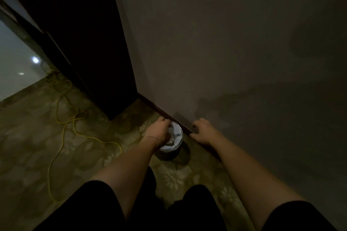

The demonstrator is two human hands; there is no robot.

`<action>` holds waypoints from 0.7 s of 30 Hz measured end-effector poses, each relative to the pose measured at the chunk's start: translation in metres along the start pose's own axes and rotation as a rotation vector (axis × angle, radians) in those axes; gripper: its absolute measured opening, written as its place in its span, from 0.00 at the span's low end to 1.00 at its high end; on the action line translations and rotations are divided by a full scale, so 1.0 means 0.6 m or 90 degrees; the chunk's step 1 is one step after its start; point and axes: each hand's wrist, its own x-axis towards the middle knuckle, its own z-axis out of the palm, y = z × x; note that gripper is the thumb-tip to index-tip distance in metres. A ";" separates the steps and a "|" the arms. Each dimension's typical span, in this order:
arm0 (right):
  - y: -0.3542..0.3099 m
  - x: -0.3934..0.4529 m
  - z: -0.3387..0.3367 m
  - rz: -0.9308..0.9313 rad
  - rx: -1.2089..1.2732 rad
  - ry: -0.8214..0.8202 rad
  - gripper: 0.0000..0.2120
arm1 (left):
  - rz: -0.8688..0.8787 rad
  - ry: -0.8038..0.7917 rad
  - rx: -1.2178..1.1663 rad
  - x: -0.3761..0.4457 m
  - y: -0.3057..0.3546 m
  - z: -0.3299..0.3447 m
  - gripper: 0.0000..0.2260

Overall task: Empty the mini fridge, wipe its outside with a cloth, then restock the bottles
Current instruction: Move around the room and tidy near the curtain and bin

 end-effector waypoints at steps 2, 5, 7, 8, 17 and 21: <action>0.013 0.054 0.050 0.004 -0.003 -0.001 0.18 | 0.006 -0.003 0.006 0.059 -0.031 0.048 0.15; 0.039 0.127 0.132 0.010 -0.014 -0.006 0.17 | 0.032 0.014 0.006 0.137 -0.078 0.127 0.14; 0.056 0.168 0.185 0.023 -0.029 -0.014 0.17 | 0.058 0.016 0.009 0.178 -0.105 0.181 0.14; 0.066 0.186 0.211 0.026 -0.037 -0.019 0.17 | 0.072 0.016 0.011 0.197 -0.116 0.208 0.14; 0.142 0.315 0.363 0.036 -0.065 -0.040 0.18 | 0.089 0.001 0.074 0.324 -0.186 0.353 0.20; 0.157 0.356 0.405 0.035 -0.065 -0.046 0.20 | 0.074 -0.007 0.074 0.360 -0.201 0.400 0.21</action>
